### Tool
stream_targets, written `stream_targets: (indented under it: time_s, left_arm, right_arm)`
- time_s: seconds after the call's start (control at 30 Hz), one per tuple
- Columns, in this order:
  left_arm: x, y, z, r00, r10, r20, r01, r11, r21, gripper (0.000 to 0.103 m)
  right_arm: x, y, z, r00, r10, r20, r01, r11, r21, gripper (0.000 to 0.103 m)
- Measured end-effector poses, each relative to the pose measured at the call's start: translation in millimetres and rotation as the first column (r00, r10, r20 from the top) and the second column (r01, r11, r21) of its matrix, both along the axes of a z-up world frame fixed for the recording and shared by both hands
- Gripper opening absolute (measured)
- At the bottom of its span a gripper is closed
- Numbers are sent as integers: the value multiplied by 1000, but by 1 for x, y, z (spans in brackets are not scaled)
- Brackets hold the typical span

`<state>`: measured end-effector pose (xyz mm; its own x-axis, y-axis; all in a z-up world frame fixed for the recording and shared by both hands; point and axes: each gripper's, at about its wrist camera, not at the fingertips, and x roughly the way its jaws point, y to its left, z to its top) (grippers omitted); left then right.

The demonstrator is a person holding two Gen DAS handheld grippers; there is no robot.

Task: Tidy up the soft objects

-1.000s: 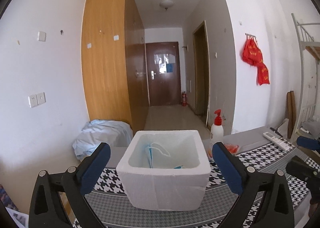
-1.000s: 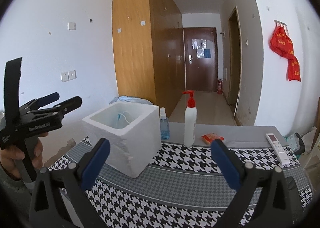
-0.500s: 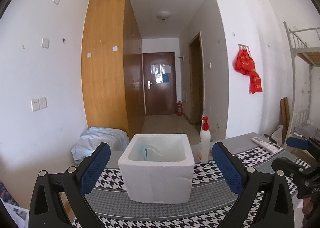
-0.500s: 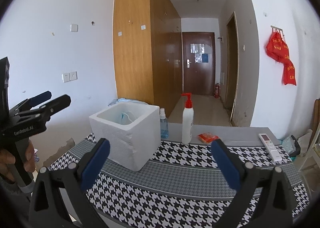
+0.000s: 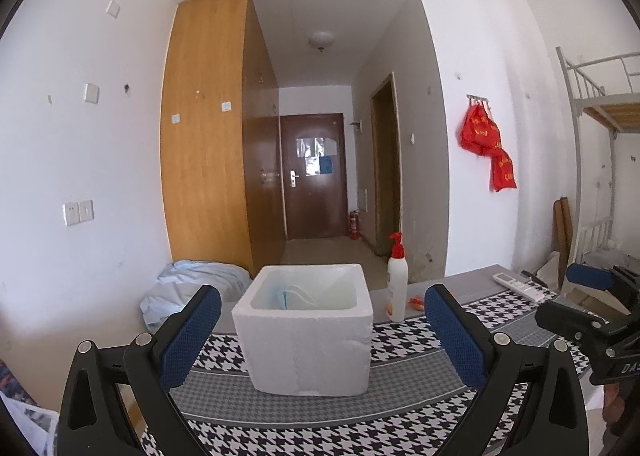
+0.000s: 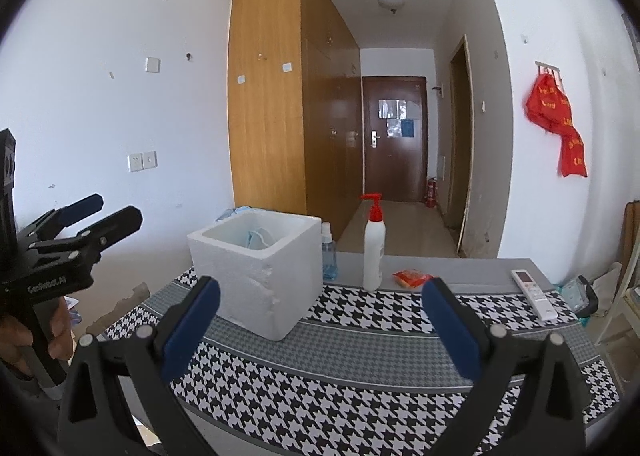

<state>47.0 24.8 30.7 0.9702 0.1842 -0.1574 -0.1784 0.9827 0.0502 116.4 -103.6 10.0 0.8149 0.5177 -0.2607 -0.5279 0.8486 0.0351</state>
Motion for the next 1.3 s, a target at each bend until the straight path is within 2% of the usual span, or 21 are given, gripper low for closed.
stream_targets:
  time_s: [0.33,1.0,1.3]
  left_arm:
    - [-5,-5,-18,1000,-3,1,3,1000,-12,102]
    - [-19,-2,-41,997,75,2,-75,997,-14,102]
    - [-21,0,-50,997,79,-22,-79,997,-19,102]
  right_arm:
    - [-7,-2,-15,1000,-24,9,24,1000,15,102]
    - [-12,2,-36,999,39,-16,-38,999,32,102]
    - [-16,1,-42,999,37,-18,-36,999,37,102]
